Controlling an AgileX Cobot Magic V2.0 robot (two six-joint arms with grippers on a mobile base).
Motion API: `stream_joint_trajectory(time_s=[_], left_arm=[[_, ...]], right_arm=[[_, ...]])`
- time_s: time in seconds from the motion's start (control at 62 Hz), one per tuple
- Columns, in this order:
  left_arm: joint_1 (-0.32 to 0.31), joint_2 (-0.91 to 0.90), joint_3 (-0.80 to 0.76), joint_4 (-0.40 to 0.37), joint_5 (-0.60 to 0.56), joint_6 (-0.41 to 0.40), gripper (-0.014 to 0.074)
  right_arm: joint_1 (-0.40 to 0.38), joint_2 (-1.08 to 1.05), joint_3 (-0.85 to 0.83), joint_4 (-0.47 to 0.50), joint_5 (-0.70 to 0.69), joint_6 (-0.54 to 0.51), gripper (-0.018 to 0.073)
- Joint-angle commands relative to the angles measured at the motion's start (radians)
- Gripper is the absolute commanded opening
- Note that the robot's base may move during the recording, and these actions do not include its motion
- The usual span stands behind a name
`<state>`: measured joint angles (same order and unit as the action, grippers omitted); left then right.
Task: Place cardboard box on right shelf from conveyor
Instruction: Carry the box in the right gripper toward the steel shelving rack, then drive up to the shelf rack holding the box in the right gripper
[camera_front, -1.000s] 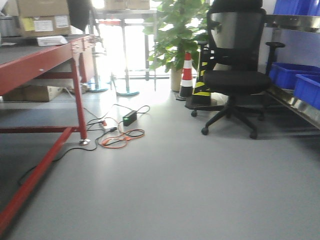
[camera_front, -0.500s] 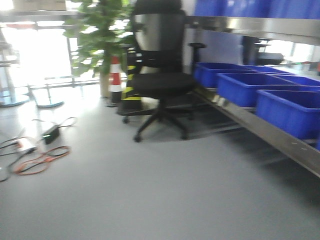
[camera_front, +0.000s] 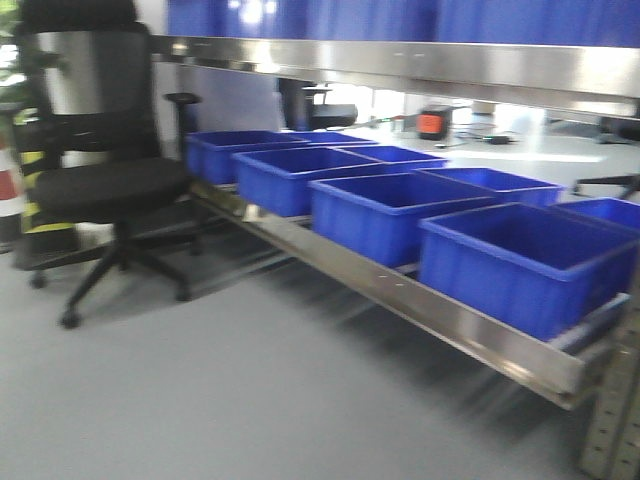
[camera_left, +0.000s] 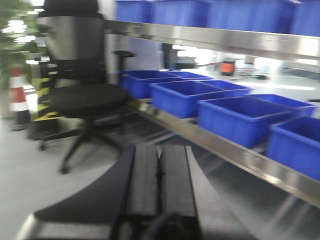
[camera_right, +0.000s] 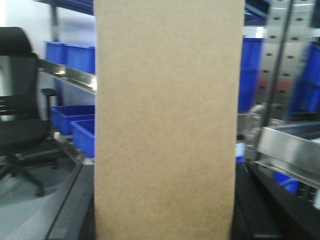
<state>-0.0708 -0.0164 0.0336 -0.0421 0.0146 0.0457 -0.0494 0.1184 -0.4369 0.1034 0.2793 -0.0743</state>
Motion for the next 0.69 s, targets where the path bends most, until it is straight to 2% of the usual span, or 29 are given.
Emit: stream_joint_trajectory(time_s=[0.0, 0.677], left_arm=[[0.0, -0.006, 0.006, -0.005, -0.087, 0.0, -0.0116], [0.0, -0.006, 0.006, -0.005, -0.087, 0.0, -0.0116]], right_arm=[[-0.007, 0.013, -0.029, 0.003, -0.112, -0.008, 0.011], [-0.007, 0.013, -0.029, 0.003, -0.112, -0.008, 0.011]])
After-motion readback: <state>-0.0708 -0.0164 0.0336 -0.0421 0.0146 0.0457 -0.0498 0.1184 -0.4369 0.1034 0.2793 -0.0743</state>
